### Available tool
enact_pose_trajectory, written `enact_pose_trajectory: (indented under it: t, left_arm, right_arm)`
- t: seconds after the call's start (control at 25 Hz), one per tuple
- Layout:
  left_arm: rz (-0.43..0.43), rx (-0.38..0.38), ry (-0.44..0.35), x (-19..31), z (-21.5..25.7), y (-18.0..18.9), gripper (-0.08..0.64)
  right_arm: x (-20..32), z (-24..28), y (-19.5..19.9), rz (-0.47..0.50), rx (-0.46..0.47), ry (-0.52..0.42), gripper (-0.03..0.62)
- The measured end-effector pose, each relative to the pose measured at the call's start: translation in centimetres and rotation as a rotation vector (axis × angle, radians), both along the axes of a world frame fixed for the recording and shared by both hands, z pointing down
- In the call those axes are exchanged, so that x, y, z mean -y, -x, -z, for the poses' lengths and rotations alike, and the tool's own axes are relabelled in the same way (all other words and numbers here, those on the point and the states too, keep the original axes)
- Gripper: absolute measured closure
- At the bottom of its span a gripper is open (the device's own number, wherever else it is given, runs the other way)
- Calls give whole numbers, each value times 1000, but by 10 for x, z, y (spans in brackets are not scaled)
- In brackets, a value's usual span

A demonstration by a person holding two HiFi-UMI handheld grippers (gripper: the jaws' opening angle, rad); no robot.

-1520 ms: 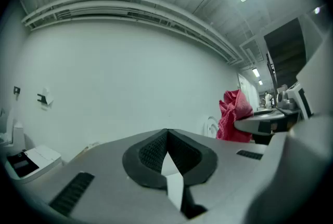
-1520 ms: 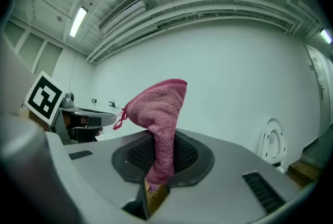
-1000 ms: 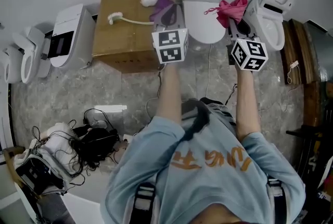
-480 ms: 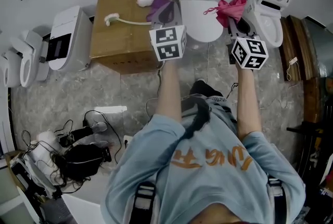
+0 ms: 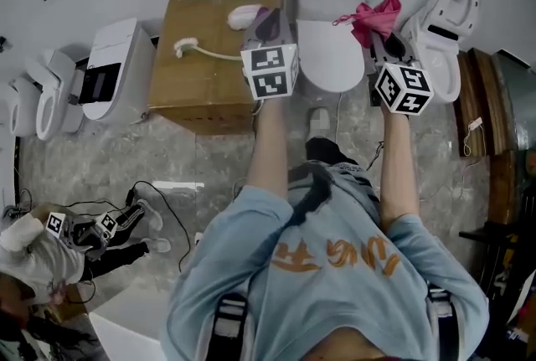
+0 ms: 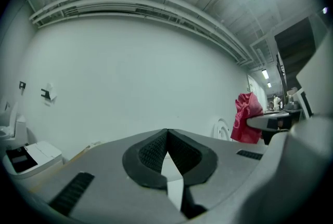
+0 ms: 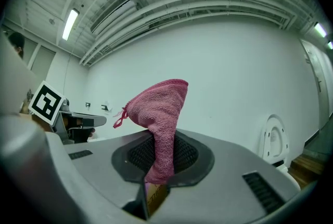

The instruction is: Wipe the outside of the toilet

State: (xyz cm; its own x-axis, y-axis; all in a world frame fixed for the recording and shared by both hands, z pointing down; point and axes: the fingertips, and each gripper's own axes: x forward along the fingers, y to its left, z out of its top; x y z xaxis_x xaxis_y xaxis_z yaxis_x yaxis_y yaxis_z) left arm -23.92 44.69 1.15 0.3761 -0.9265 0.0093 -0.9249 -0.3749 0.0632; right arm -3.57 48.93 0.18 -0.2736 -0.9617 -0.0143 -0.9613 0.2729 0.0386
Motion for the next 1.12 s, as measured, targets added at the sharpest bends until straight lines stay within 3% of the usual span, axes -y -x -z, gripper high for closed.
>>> enact_pose_trajectory:
  t: [0.28, 0.52, 0.88, 1.12]
  left_arm:
    - [-1, -2, 24, 64, -17, -22, 540]
    - [-28, -4, 72, 128, -50, -60, 540]
    - [80, -10, 252, 239, -128, -68, 540]
    - [89, 18, 305, 297, -133, -92, 540]
  right_arm:
    - [68, -8, -17, 27, 9, 9, 526]
    - [145, -47, -50, 13, 24, 92, 526]
    - [283, -123, -50, 140, 42, 261, 526]
    - [366, -141, -55, 187, 117, 315, 526]
